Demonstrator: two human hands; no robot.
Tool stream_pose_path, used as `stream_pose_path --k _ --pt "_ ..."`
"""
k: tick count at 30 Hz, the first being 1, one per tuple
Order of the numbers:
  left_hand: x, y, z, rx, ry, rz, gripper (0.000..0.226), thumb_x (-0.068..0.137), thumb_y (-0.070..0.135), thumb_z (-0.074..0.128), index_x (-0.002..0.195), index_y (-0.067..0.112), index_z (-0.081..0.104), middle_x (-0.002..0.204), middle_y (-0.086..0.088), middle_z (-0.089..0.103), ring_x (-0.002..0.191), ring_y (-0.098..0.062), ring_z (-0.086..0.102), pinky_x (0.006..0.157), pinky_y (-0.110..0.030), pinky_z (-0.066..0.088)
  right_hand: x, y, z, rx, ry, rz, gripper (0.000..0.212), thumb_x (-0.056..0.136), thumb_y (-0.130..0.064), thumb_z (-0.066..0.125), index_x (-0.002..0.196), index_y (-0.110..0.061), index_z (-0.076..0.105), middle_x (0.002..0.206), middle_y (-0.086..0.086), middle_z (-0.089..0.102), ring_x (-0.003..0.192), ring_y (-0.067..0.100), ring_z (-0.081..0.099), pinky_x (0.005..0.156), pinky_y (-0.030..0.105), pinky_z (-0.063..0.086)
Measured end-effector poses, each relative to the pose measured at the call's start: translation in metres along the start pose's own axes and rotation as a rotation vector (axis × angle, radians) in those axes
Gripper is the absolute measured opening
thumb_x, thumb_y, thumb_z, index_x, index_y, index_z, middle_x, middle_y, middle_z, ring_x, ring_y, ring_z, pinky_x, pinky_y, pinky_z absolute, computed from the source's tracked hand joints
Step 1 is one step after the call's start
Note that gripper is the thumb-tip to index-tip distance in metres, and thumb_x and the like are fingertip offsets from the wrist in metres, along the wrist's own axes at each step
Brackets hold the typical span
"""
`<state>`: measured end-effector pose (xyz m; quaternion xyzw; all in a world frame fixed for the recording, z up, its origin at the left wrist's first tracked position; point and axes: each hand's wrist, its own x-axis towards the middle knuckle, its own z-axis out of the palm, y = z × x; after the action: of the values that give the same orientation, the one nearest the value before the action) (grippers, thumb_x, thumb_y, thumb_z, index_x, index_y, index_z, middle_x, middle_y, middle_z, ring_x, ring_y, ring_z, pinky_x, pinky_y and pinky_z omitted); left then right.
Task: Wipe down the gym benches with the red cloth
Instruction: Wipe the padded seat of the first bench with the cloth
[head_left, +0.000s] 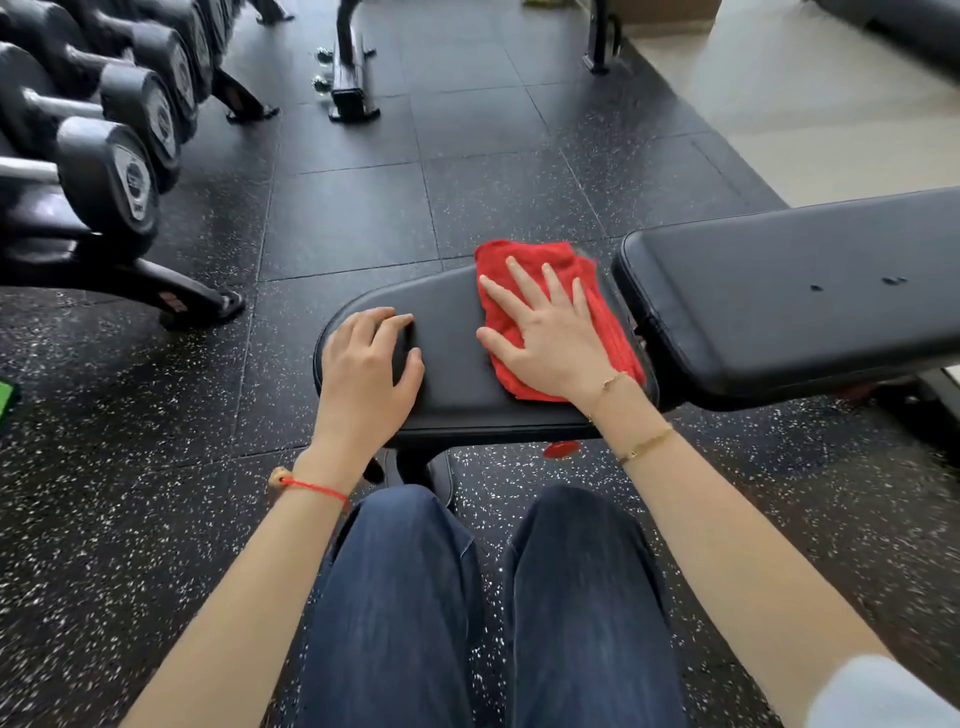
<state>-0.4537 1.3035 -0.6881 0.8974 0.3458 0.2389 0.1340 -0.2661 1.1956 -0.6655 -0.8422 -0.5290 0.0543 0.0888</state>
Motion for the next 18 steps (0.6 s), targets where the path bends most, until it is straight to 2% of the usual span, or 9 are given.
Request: stream_pose_path --k 5,8,13,18 --pt "0.01 -0.004 0.004 -0.015 0.001 -0.031 0.038 0.093 0.024 0.062 0.128 0.01 0.062 0.133 -0.009 0.057 0.129 -0.031 0.047 0.114 -0.049 0.031 -0.026 0.0 0.007 0.001 0.065 -0.095 0.059 0.097 -0.051 0.038 0.152 -0.042 0.019 0.164 -0.008 0.009 0.151 0.026 0.009 0.122 0.047 0.003" --pt "0.009 -0.003 0.006 -0.025 0.038 -0.036 0.037 0.092 0.025 0.061 0.126 0.011 0.063 0.131 -0.008 0.058 0.128 -0.031 0.048 0.113 -0.051 0.031 -0.038 0.021 0.004 0.061 0.048 -0.093 0.061 0.094 -0.054 0.045 0.151 -0.042 0.024 0.164 -0.002 0.013 0.151 0.025 0.012 0.123 0.043 0.007" --pt "0.008 -0.003 0.008 -0.026 0.067 -0.046 0.036 0.091 0.026 0.059 0.125 0.014 0.063 0.131 -0.005 0.058 0.128 -0.028 0.048 0.114 -0.051 0.03 0.004 0.033 -0.005 0.015 -0.005 0.053 0.06 0.097 -0.052 0.041 0.152 -0.044 0.017 0.165 -0.001 0.003 0.152 0.024 0.001 0.123 0.044 -0.003" --pt "0.008 -0.002 0.008 -0.029 0.075 -0.051 0.037 0.091 0.027 0.059 0.125 0.016 0.064 0.131 -0.002 0.059 0.128 -0.026 0.048 0.114 -0.048 0.029 -0.006 0.004 0.003 0.026 0.02 -0.02 0.057 0.099 -0.042 0.039 0.152 -0.041 0.019 0.164 -0.002 0.008 0.151 0.025 0.006 0.123 0.044 0.0"
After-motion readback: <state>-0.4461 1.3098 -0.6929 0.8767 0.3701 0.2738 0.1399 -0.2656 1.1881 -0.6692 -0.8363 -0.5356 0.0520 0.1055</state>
